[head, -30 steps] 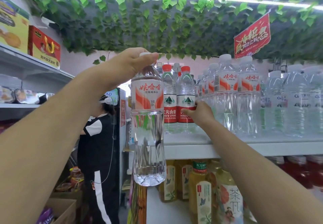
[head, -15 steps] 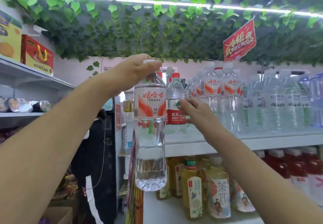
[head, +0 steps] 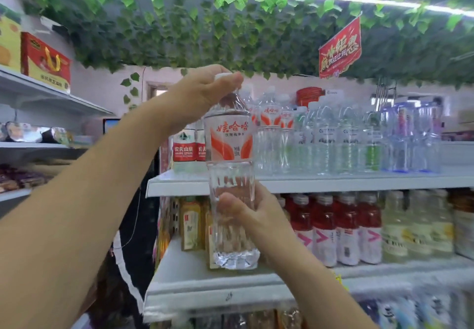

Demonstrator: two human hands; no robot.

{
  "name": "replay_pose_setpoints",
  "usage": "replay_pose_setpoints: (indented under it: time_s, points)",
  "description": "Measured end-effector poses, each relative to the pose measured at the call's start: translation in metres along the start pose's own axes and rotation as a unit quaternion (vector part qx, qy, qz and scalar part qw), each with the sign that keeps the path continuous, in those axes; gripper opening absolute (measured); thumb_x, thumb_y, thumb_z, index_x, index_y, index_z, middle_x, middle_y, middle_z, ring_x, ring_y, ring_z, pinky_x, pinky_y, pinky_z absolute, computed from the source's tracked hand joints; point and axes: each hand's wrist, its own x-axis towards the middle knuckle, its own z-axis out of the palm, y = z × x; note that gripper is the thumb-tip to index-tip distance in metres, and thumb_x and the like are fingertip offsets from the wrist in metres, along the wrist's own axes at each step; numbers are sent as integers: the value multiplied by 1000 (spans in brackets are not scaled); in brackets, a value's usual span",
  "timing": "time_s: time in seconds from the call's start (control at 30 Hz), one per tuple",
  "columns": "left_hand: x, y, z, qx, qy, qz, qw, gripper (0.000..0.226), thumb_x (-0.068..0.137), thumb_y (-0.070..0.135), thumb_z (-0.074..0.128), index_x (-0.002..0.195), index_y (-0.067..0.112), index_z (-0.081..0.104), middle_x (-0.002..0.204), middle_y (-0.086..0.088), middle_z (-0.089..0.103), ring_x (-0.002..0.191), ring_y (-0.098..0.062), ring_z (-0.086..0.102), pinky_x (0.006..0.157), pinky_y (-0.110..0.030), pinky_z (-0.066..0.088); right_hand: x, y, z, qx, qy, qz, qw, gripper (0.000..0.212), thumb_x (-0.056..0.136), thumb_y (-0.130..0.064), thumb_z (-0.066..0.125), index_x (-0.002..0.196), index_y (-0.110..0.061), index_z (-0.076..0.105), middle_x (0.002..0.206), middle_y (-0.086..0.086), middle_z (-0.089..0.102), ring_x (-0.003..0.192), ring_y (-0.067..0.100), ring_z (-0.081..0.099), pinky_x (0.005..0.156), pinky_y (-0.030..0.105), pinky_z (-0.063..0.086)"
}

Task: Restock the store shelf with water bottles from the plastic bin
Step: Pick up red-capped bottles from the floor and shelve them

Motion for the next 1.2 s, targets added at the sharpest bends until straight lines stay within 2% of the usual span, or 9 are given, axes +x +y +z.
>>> replay_pose_setpoints:
  time_s: [0.2, 0.33, 0.47, 0.6, 0.7, 0.77, 0.93, 1.07, 1.2]
  points:
    - [7, 48, 51, 53, -5, -1, 999, 33, 96, 36, 43, 92, 8, 58, 85, -2, 60, 78, -12, 58, 72, -24, 49, -32, -3, -58, 5, 41, 5, 999, 39, 70, -45, 74, 100, -21, 65, 91, -6, 73, 85, 10, 69, 82, 35, 56]
    - [6, 60, 74, 82, -14, -40, 996, 51, 94, 48, 32, 102, 6, 60, 93, 0, 62, 86, -15, 58, 79, -23, 47, -42, -7, -91, 6, 22, 17, 1000, 31, 76, -37, 71, 99, -17, 65, 86, -10, 73, 80, 0, 68, 73, 16, 52]
    - [0, 55, 95, 72, -32, -82, 994, 52, 95, 49, 15, 107, 22, 58, 93, 12, 61, 80, -1, 59, 68, -9, 49, -39, -9, -116, -1, 48, 34, 998, 28, 78, -34, 71, 99, -18, 65, 91, -3, 73, 84, 5, 68, 71, 15, 51]
    - [-6, 19, 106, 102, -72, -132, 983, 58, 89, 55, 23, 97, 11, 60, 89, -3, 67, 85, -19, 65, 86, -38, 52, -17, -10, -135, -21, 99, 42, 994, 32, 76, -38, 72, 98, -15, 65, 92, 4, 72, 87, 17, 68, 81, 29, 51]
    - [-10, -19, 117, 257, -84, -135, 953, 47, 90, 54, 33, 95, 14, 56, 88, -2, 64, 84, -21, 61, 76, -37, 48, 7, -11, -146, -30, 112, 53, 992, 28, 74, -41, 72, 94, -24, 61, 90, -7, 68, 85, 12, 65, 82, 35, 54]
    - [-14, -40, 125, 303, -78, -149, 938, 39, 92, 52, 36, 95, 18, 54, 88, 0, 62, 81, -19, 59, 74, -37, 49, 26, -9, -153, -25, 116, 58, 991, 21, 76, -38, 72, 87, -29, 56, 88, -13, 63, 83, 2, 59, 70, 23, 47]
    - [-21, -87, 133, 392, -39, -153, 906, 41, 96, 46, 34, 112, 14, 52, 111, -2, 56, 99, -19, 52, 81, -33, 45, 78, -1, -164, -18, 145, 68, 987, 52, 76, -33, 73, 117, -6, 55, 101, 3, 65, 90, 9, 59, 88, 26, 37]
    - [-25, -125, 132, 452, -29, -144, 880, 46, 97, 43, 30, 126, 11, 47, 118, -5, 52, 110, -22, 47, 87, -31, 43, 111, 8, -170, -43, 155, 66, 985, 38, 77, -30, 74, 105, -11, 57, 89, -1, 63, 88, 13, 60, 85, 29, 38]
    - [-30, -154, 135, 459, -47, -164, 872, 41, 99, 34, 33, 129, 8, 43, 115, -10, 50, 106, -28, 46, 79, -34, 42, 143, 24, -175, -91, 186, 61, 976, 47, 76, -32, 76, 112, -10, 57, 104, 3, 64, 99, 18, 57, 81, 29, 36]
